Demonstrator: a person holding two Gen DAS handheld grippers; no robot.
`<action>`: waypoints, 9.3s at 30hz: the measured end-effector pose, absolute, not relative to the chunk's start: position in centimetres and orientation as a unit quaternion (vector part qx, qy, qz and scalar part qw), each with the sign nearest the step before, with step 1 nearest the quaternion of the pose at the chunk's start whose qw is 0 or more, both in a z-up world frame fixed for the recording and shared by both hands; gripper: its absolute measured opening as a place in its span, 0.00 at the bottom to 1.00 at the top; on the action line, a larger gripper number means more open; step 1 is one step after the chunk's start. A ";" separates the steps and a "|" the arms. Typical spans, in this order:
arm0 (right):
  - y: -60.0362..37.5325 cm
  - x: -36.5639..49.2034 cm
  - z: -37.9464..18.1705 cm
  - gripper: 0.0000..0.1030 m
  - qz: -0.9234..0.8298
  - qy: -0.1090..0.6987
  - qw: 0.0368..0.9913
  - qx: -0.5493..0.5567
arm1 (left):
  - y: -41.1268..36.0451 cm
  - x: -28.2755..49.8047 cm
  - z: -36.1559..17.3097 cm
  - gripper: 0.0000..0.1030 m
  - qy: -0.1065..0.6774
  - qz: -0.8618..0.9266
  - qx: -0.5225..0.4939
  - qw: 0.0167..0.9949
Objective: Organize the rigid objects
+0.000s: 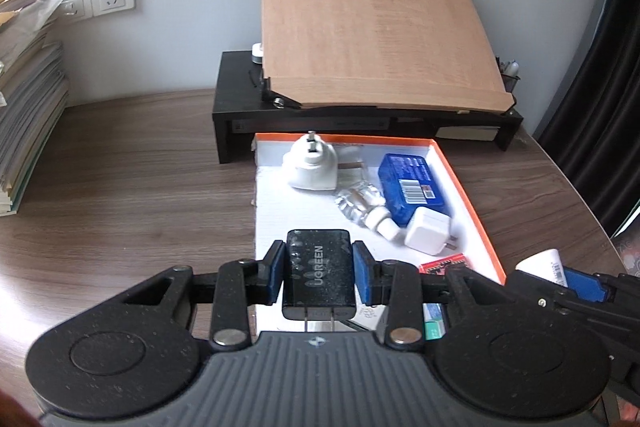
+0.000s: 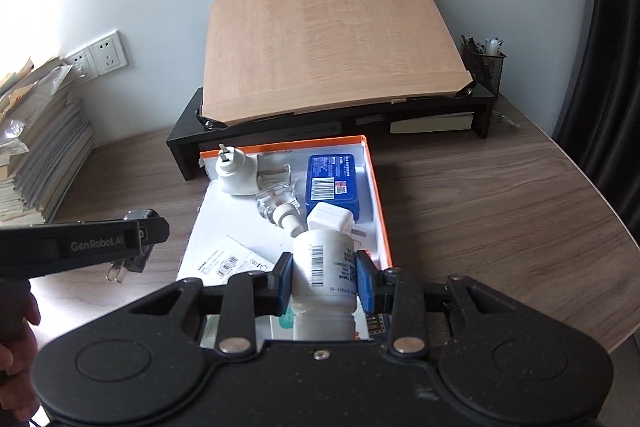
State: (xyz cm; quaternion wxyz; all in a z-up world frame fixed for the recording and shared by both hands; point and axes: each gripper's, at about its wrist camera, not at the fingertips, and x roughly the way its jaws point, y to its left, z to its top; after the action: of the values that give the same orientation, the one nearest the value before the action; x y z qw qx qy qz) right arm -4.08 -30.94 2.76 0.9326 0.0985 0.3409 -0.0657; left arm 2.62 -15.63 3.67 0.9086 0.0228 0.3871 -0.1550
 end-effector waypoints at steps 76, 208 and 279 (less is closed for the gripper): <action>-29.8 -1.2 2.7 0.39 -0.051 0.334 0.934 0.115 | -15.8 4.0 3.1 0.35 0.390 -0.161 0.027 0.906; -31.8 6.9 1.5 0.40 -0.080 0.342 0.928 0.126 | -20.7 8.9 -1.2 0.35 0.429 -0.278 0.060 0.857; -32.5 -14.4 1.7 0.74 -0.053 0.344 0.931 0.112 | -17.1 -8.0 3.1 1.00 0.426 -0.103 0.039 0.898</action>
State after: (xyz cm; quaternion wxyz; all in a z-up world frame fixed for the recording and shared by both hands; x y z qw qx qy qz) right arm -14.44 -32.45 1.72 0.9308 0.1121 0.3438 -0.0534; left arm -8.00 -17.13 3.09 0.8979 0.0393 0.4261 -0.1035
